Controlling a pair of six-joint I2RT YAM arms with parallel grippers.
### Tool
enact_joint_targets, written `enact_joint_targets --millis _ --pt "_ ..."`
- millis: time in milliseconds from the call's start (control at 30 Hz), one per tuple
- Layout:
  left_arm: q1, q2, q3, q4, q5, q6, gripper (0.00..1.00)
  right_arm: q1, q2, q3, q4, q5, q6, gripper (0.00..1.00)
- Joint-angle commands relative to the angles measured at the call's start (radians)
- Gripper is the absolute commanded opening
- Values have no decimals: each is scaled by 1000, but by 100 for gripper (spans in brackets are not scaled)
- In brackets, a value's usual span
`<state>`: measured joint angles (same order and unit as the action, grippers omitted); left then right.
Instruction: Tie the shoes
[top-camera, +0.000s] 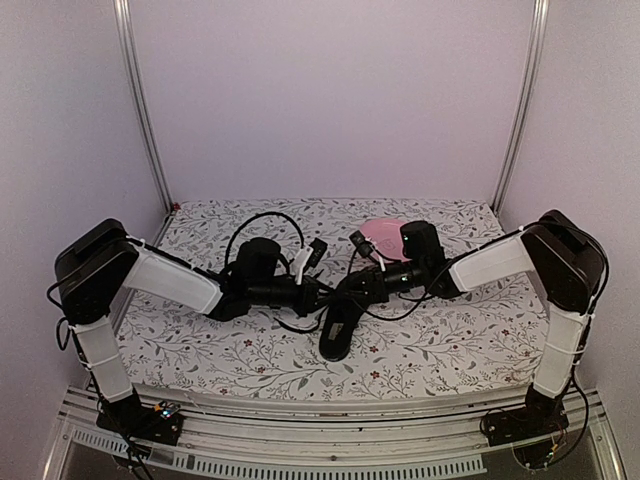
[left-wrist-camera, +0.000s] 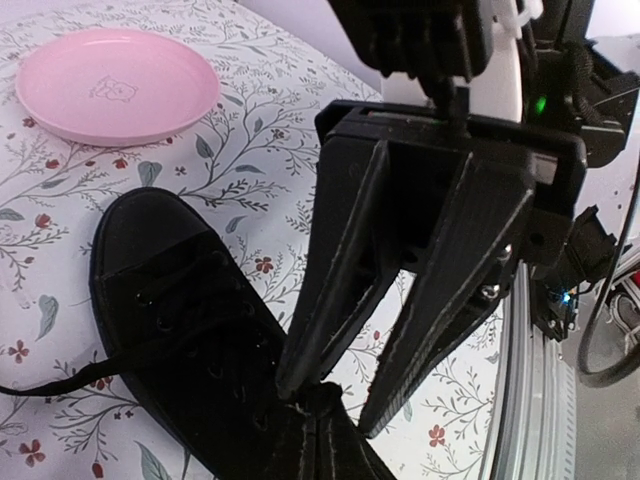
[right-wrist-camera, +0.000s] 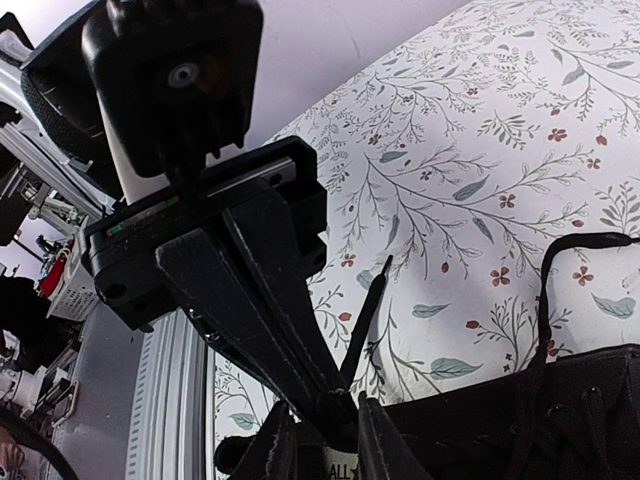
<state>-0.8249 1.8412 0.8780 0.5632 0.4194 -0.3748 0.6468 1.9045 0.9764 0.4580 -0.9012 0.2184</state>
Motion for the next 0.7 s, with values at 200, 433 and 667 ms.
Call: enact_joint_targets --millis 200,433,667 --pt "-10 7 4 25 22 11 0 -4 47 51 8 -90 -35 4" --pt "-10 -38 -11 2 -47 3 39 -7 -31 -12 64 28 -27 2" --pt "40 -169 -115 -33 -203 14 52 -22 -98 -74 87 71 -16 2"
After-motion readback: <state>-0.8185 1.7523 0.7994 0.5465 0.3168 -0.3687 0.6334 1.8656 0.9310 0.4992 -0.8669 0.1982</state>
